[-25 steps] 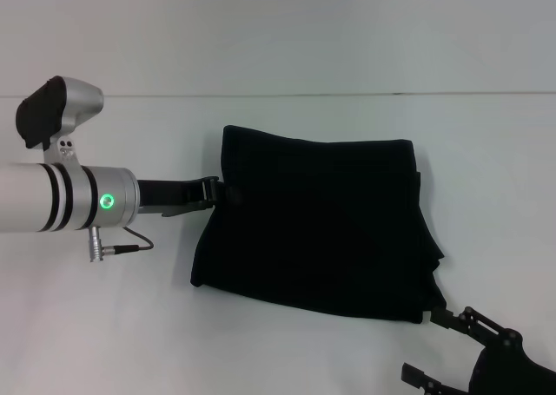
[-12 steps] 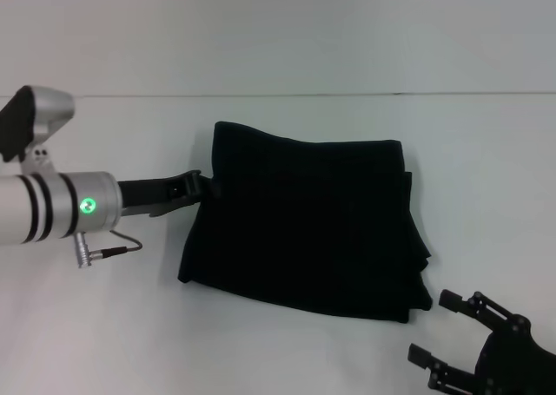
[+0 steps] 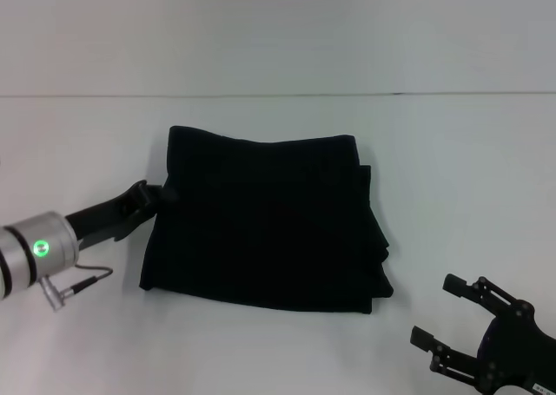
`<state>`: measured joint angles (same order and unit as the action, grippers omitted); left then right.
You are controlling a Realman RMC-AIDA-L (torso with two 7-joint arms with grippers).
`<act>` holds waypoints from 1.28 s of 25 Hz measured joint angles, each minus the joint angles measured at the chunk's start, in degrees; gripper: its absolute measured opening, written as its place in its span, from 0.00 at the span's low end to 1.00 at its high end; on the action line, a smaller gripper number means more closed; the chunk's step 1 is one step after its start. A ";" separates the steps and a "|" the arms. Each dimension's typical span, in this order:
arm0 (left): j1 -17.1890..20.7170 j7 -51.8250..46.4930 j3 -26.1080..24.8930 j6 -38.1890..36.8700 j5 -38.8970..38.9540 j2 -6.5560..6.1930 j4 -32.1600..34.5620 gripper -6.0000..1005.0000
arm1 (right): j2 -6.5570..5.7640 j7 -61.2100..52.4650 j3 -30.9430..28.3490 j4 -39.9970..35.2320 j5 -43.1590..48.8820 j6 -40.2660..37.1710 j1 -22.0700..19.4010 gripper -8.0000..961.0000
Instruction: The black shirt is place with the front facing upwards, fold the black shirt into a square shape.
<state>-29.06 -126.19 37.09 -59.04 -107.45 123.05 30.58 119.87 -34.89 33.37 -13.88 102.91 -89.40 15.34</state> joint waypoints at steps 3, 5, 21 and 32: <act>1.27 0.76 -0.07 -0.93 1.19 0.59 -0.23 0.05 | 0.00 0.00 -0.11 0.00 0.00 0.00 0.18 0.93; 1.64 0.88 -0.13 -1.36 1.32 0.73 -0.41 0.05 | 0.00 0.00 -0.13 0.00 0.00 0.00 0.27 0.93; 3.15 10.59 -0.07 -9.66 2.70 -0.63 0.63 0.21 | 0.14 0.06 -0.19 0.00 0.01 0.00 0.36 0.93; 9.49 39.84 -0.13 -28.50 2.54 -1.96 11.24 0.74 | 0.34 0.71 -3.88 1.58 -0.27 -2.00 2.36 0.93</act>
<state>-19.57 -86.35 36.95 -87.54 -104.91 121.10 41.82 120.20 -34.18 29.50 -12.30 102.64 -91.40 17.70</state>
